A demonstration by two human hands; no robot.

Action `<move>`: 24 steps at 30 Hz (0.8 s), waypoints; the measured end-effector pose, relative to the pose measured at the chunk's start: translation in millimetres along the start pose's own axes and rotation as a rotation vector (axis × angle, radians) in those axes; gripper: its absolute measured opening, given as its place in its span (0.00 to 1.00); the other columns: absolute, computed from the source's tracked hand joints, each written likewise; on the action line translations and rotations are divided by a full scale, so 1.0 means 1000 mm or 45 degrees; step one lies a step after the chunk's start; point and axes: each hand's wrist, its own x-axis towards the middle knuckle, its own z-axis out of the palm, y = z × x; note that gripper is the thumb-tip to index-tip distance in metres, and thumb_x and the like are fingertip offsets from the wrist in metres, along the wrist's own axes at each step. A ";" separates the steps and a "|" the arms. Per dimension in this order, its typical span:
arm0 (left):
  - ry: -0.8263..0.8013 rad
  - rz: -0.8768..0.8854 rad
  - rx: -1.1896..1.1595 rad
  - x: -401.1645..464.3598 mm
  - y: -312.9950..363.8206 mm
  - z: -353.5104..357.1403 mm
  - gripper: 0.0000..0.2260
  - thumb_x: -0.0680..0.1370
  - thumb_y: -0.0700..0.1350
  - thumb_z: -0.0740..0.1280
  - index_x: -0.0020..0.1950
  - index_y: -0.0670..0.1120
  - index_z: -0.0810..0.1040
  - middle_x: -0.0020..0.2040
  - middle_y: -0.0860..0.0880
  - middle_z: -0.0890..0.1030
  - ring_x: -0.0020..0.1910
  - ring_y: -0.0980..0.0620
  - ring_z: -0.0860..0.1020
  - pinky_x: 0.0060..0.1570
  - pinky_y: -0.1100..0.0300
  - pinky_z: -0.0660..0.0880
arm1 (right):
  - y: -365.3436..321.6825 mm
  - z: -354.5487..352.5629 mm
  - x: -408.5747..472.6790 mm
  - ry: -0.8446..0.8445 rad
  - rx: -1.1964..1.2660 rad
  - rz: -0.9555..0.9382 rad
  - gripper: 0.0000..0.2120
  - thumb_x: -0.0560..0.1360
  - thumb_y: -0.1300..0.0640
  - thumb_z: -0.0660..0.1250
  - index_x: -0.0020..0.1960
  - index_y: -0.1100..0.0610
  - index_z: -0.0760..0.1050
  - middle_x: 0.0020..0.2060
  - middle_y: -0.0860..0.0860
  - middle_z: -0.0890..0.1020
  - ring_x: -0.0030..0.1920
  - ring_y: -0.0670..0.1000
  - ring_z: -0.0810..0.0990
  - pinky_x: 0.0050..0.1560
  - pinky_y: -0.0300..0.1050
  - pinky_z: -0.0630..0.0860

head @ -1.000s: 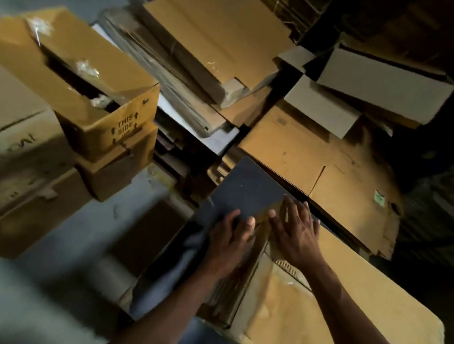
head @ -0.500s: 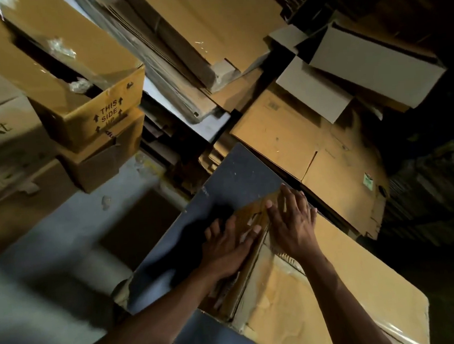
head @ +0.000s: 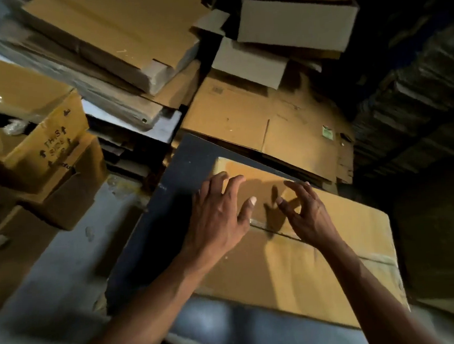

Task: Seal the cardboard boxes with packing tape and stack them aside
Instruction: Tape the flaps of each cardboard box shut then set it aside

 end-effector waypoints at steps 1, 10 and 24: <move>-0.015 0.042 0.094 -0.002 0.016 0.006 0.22 0.82 0.62 0.58 0.74 0.54 0.70 0.73 0.47 0.71 0.70 0.47 0.68 0.64 0.48 0.70 | 0.022 -0.012 -0.009 0.008 -0.009 0.020 0.28 0.80 0.32 0.60 0.75 0.45 0.68 0.70 0.50 0.72 0.65 0.55 0.76 0.61 0.59 0.78; -0.574 0.276 0.358 -0.060 0.177 0.097 0.49 0.74 0.82 0.42 0.85 0.50 0.43 0.84 0.49 0.36 0.82 0.50 0.35 0.81 0.41 0.43 | 0.229 -0.118 -0.020 -0.020 -0.082 0.107 0.30 0.78 0.39 0.69 0.76 0.47 0.66 0.76 0.55 0.66 0.77 0.60 0.63 0.73 0.66 0.67; -0.934 0.290 0.886 -0.096 0.197 0.131 0.59 0.65 0.85 0.55 0.81 0.55 0.28 0.81 0.53 0.27 0.81 0.52 0.31 0.78 0.37 0.35 | 0.280 -0.107 -0.036 -0.199 0.090 0.048 0.32 0.81 0.34 0.60 0.81 0.46 0.59 0.75 0.58 0.67 0.73 0.65 0.65 0.67 0.63 0.70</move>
